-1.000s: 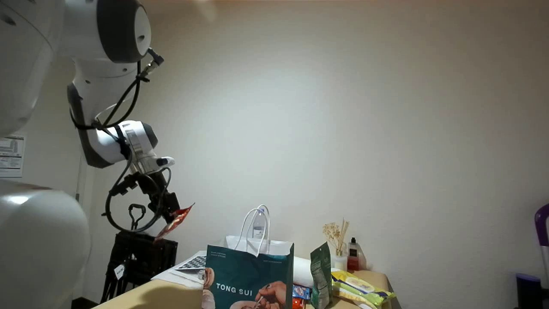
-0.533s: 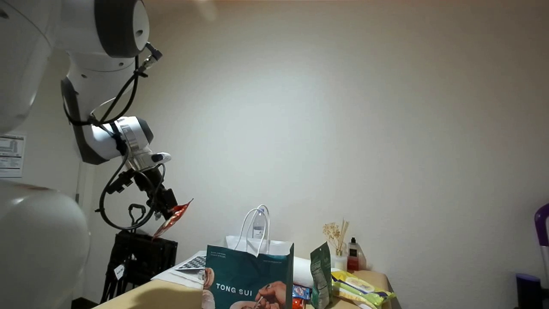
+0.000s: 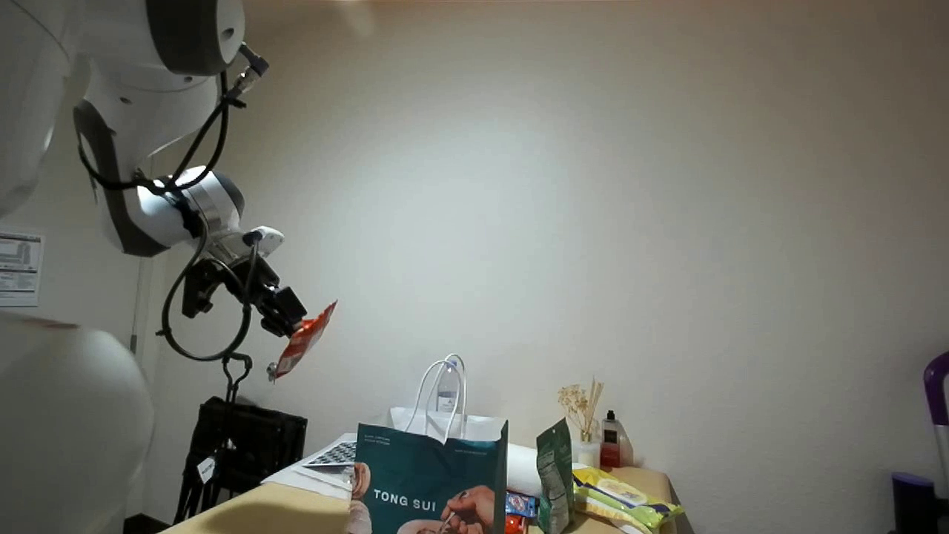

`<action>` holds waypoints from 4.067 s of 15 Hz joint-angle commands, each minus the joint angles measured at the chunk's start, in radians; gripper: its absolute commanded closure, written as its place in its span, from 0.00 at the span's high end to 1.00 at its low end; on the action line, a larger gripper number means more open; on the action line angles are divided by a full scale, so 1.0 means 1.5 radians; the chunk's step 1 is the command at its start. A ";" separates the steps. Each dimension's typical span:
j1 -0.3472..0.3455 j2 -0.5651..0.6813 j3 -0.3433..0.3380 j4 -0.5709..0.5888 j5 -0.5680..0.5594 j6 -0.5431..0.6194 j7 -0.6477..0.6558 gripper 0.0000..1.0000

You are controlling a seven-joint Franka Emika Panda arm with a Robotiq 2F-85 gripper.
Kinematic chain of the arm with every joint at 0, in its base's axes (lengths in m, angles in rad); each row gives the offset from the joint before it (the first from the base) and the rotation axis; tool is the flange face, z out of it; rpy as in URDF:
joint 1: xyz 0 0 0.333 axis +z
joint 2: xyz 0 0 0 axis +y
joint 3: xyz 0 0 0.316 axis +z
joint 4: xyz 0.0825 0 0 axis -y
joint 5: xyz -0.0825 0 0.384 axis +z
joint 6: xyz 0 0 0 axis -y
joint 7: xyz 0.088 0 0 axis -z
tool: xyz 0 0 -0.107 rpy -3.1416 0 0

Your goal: Put the red wrapper in the bag

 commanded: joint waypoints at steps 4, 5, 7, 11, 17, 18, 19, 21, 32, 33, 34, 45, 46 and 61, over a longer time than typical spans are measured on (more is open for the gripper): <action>-0.039 -0.055 0.066 -0.016 -0.003 -0.110 0.077 0.01; -0.045 -0.062 0.072 -0.021 -0.002 -0.110 0.081 0.04; -0.051 -0.059 0.080 -0.018 -0.002 -0.110 0.081 0.04; -0.087 -0.098 0.074 -0.077 -0.014 0.007 0.010 0.01; -0.169 -0.163 0.043 -0.148 -0.028 0.128 -0.011 0.01; -0.172 -0.157 0.048 -0.130 -0.031 0.061 0.045 0.01; -0.172 -0.128 0.054 -0.112 -0.023 0.095 -0.001 0.04; -0.182 -0.139 0.052 -0.112 -0.023 0.071 0.018 0.04; -0.245 -0.154 0.000 -0.186 0.049 0.177 0.060 0.01; -0.250 -0.154 -0.003 -0.193 0.057 0.182 0.058 0.01; -0.254 -0.156 -0.007 -0.205 0.065 0.191 0.056 0.01; -0.284 -0.146 -0.034 -0.253 0.106 0.255 0.056 0.01; -0.283 -0.151 -0.032 -0.250 0.096 0.257 0.072 0.01; -0.254 -0.259 0.054 -0.242 -0.076 0.043 0.323 0.01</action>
